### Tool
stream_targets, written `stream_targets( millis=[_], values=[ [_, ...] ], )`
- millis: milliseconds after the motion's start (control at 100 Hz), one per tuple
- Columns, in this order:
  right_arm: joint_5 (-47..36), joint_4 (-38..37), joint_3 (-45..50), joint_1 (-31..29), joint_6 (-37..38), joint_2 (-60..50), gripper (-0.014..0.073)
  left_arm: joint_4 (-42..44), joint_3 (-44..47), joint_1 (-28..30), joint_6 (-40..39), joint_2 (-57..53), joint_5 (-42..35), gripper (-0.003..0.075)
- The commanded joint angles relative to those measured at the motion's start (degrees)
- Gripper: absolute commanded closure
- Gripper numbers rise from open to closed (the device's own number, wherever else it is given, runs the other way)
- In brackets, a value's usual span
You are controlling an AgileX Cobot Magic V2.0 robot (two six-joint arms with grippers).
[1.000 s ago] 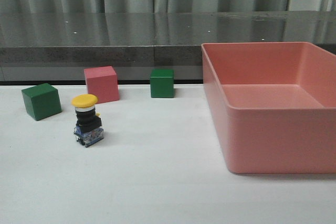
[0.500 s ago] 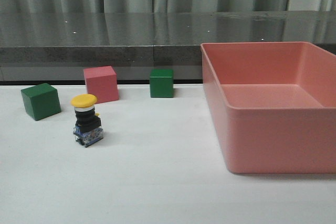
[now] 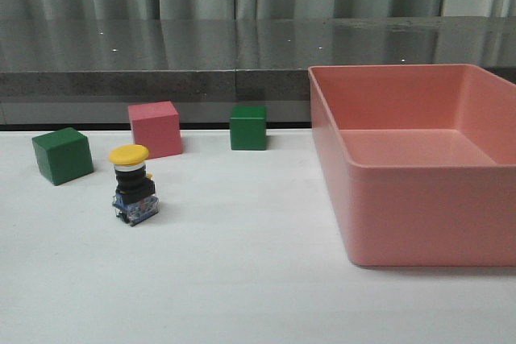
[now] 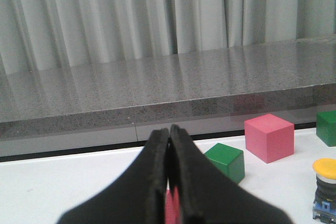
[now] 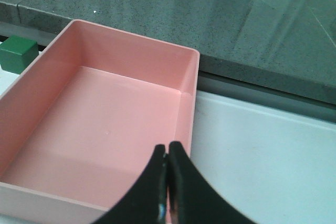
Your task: Place and stand button with both arms
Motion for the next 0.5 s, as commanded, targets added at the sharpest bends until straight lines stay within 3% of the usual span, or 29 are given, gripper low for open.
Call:
stream_targets(
  millis=[0,120,240,490],
  values=[
    [-4.46,-0.05,-1.46,-0.36,-0.01,0.03,0.0655,-0.49,1.59,0.19,-0.75,-1.61,-4.75,0.0739],
    [-4.86,0.15,-1.22,-0.06,1.38,-0.38,0.0655,-0.49,1.59,0.19,-0.75,-1.61,-4.75,0.0739],
    [-11.09,-1.21,1.49,0.32,7.27,-3.68,0.0655,-0.49,1.59,0.19,-0.75,-1.61,-4.75,0.0739],
    [-21.42,-5.18,15.08,0.32,17.99,-14.90,0.0655,-0.49,1.59,0.19,-0.75,-1.61,-4.75,0.0739]
  ],
)
